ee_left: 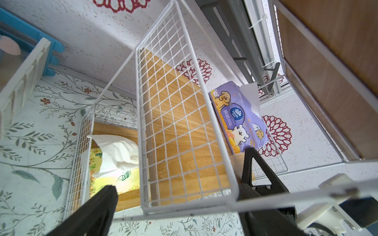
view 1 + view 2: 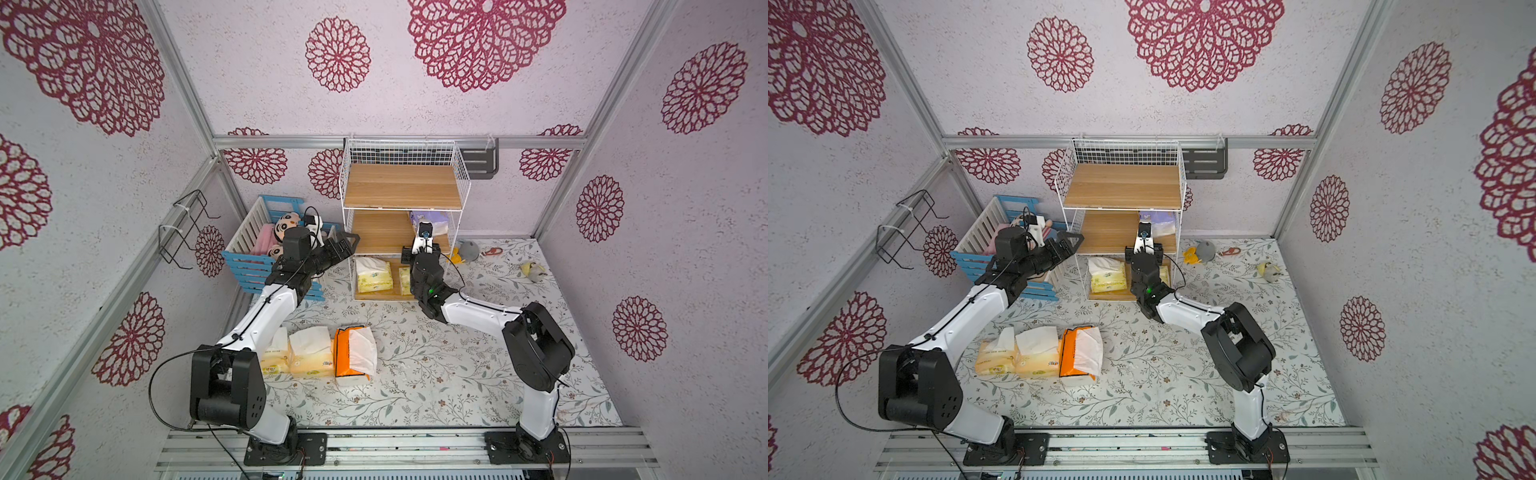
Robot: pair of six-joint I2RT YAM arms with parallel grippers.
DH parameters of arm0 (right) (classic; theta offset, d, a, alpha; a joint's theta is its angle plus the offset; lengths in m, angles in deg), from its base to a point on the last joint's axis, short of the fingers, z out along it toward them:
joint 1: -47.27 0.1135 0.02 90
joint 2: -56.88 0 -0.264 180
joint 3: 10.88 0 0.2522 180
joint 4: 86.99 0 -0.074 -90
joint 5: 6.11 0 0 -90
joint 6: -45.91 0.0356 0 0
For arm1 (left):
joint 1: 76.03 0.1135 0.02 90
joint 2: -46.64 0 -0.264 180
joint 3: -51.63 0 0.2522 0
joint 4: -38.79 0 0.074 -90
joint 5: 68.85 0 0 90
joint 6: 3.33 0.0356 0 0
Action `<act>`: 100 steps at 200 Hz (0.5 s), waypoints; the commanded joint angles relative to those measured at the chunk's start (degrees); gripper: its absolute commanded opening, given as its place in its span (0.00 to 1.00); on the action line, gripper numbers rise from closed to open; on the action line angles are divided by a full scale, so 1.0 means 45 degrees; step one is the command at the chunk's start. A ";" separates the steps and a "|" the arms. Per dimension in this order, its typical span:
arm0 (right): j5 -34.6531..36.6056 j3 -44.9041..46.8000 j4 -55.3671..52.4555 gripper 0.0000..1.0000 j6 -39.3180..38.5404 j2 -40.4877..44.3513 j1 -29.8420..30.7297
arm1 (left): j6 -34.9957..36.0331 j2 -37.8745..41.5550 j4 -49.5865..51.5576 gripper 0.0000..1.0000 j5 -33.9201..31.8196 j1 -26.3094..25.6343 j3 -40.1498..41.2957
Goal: Remove the tissue boxes from the shelf
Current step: Pick up a box of tissues from the shelf.
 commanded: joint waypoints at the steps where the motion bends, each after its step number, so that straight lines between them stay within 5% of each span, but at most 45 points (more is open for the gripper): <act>1: 0.0122 0.0360 -0.0139 0.00 -0.0219 0.1019 -0.0023 | -0.0069 0.0111 -0.0330 0.97 0.0010 -0.0025 0.0141; 100: -0.0211 0.3711 -0.1377 0.00 0.0451 0.4546 0.1010 | -0.0158 0.0503 0.0089 0.97 -0.0510 -0.0574 -0.0111</act>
